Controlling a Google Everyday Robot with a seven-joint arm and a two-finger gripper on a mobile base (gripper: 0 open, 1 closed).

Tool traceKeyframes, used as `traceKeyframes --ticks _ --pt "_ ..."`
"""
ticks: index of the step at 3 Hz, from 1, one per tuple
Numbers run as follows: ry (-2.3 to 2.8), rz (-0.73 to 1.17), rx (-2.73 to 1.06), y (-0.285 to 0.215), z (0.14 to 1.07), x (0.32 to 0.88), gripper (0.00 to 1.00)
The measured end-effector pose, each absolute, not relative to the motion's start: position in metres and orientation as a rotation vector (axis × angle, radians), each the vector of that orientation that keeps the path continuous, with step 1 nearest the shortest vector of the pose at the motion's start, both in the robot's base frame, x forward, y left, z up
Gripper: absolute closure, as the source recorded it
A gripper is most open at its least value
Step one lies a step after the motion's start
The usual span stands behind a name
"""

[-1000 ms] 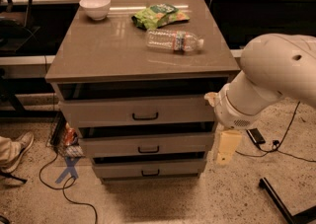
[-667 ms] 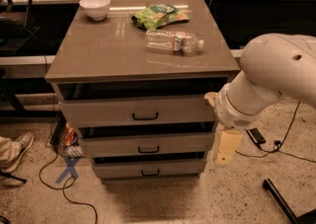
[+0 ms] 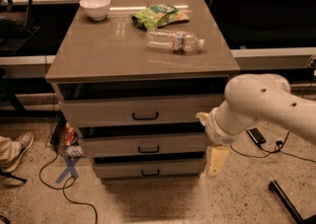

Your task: Open bottom drawer

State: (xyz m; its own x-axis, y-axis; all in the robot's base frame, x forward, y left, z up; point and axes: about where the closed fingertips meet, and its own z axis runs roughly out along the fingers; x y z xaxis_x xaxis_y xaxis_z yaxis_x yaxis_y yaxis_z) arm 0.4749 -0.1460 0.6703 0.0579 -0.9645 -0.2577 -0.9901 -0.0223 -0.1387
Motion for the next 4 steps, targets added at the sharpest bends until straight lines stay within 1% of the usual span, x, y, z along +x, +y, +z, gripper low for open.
traceKeyframes --ticks 1,2,3,4 --pt "1.861 0.165 -2.091 -0.137 0.598 0.494 0.00" --pt "1.752 0.248 -2.072 -0.121 0.538 0.514 0.00" --pt "1.748 0.340 -2.090 -0.115 0.498 0.501 0.00" --pt "1.750 0.341 -2.089 -0.115 0.498 0.501 0.00"
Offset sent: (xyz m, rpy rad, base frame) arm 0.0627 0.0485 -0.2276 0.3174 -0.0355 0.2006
